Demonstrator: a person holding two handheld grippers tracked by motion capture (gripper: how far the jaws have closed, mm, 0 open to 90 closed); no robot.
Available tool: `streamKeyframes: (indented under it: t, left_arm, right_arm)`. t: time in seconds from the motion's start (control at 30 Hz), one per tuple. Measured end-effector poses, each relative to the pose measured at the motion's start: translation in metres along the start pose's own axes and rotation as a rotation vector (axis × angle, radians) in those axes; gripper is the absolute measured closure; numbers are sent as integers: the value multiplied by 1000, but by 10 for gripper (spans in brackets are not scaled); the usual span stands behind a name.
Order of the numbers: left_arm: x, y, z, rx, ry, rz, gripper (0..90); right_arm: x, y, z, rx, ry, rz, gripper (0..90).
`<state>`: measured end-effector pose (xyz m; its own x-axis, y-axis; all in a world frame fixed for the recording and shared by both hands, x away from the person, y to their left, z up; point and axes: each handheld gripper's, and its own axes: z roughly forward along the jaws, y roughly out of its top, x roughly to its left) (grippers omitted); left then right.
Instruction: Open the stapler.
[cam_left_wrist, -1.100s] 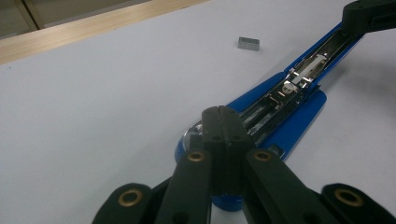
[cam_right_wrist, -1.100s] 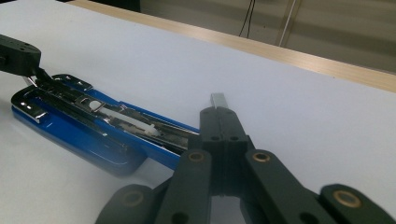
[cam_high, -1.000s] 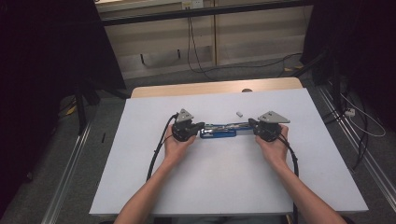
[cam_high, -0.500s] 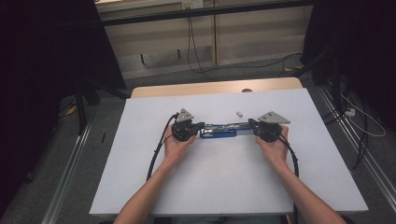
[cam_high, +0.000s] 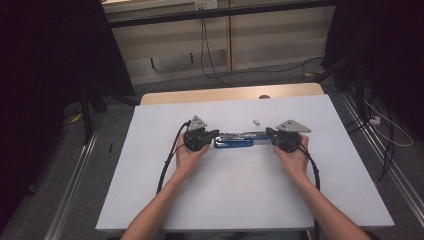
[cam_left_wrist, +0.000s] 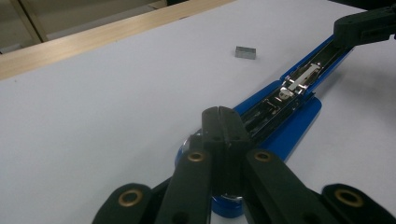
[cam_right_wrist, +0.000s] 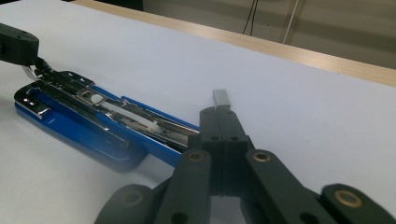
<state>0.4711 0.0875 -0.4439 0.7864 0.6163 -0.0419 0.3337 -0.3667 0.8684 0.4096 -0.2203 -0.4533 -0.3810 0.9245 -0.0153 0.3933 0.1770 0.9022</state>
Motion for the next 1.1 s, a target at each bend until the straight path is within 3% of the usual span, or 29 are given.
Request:
streamKeyframes:
  t: [0.1,0.37,0.6,0.77,0.97,1.1]
  left_arm:
    - [-1,1,-1,-4,2,13,900]
    - [-2,5,-5,-34,-3,-23,832]
    - [-6,8,-8,-43,-1,-43,660]
    - [-2,10,-14,-21,26,-27,466]
    - [7,8,-24,-7,62,-65,202]
    - [9,6,-29,-13,86,-89,118]
  right_arm:
    - [0,0,0,-7,7,5,900]
    - [0,3,-2,-39,30,12,867]
    - [1,5,-4,-72,54,28,754]
    - [1,6,-5,-74,63,44,597]
    - [2,6,-3,-66,47,55,359]
    - [2,7,-4,-71,37,64,218]
